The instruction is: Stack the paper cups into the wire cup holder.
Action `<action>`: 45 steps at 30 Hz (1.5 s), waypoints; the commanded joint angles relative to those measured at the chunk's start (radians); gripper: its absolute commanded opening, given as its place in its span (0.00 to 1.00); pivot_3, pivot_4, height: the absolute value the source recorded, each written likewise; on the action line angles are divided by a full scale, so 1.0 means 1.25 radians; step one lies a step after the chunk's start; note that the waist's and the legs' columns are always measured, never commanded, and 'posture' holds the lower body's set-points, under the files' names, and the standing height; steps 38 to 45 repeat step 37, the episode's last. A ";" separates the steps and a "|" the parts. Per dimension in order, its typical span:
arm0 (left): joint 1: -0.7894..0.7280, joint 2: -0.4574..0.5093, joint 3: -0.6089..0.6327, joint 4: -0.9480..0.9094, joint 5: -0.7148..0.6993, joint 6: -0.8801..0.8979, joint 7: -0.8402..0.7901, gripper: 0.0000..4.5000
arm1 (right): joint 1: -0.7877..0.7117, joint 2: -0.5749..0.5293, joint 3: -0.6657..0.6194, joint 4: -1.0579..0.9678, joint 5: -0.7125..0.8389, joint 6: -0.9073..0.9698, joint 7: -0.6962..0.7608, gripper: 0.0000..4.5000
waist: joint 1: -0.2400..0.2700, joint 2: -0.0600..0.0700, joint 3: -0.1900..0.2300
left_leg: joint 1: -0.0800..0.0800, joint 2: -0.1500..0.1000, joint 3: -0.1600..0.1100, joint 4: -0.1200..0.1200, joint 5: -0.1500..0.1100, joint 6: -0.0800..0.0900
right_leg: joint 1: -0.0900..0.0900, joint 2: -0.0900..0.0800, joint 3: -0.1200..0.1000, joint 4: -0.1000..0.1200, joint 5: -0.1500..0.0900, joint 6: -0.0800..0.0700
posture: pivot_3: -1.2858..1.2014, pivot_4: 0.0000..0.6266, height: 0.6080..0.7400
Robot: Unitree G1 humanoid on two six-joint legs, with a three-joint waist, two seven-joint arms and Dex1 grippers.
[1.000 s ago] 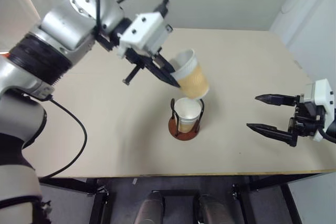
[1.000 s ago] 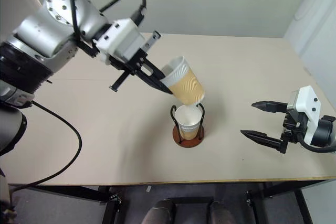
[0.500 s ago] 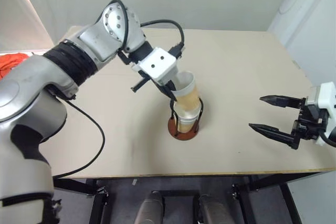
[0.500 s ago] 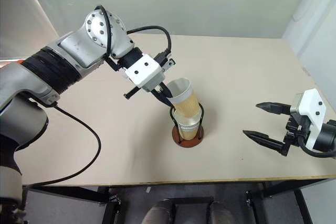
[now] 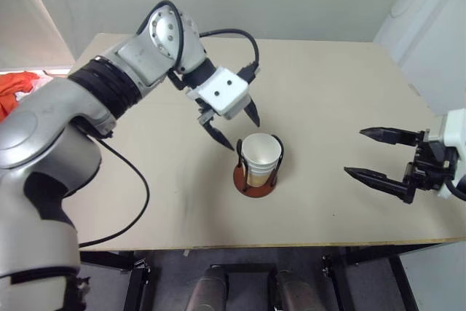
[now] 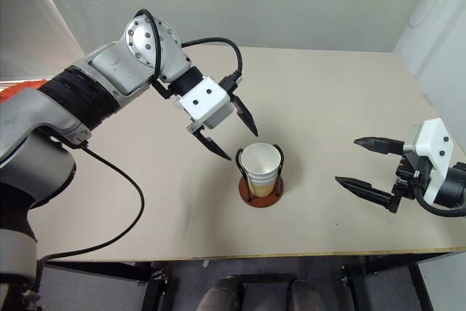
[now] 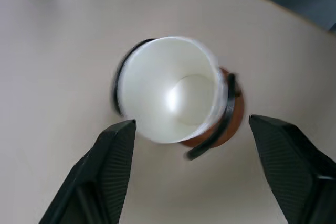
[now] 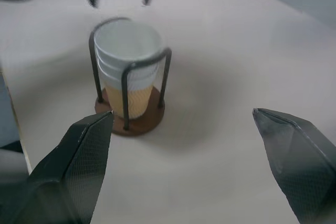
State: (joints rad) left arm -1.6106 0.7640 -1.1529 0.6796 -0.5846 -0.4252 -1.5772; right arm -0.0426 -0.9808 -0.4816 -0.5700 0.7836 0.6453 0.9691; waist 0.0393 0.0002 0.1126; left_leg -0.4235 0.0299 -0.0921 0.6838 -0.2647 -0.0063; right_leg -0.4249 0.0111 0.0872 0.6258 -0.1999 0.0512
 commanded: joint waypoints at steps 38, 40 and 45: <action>1.266 0.402 1.372 -0.500 -0.080 0.748 0.141 0.79 | -0.694 0.182 0.438 0.787 -0.377 -0.324 0.328 1.00 | -0.036 -0.002 -0.003 | 0.008 0.004 -0.003 -0.017 0.014 -0.013 | -0.014 0.004 -0.001 0.018 -0.001 -0.040 | 0.52 0.24 1.00; 1.266 0.402 1.372 -0.500 -0.080 0.748 0.141 0.79 | -0.694 0.182 0.438 0.787 -0.377 -0.324 0.328 1.00 | -0.036 -0.002 -0.003 | 0.008 0.004 -0.003 -0.017 0.014 -0.013 | -0.014 0.004 -0.001 0.018 -0.001 -0.040 | 0.52 0.24 1.00; 1.266 0.402 1.372 -0.500 -0.080 0.748 0.141 0.79 | -0.694 0.182 0.438 0.787 -0.377 -0.324 0.328 1.00 | -0.036 -0.002 -0.003 | 0.008 0.004 -0.003 -0.017 0.014 -0.013 | -0.014 0.004 -0.001 0.018 -0.001 -0.040 | 0.52 0.24 1.00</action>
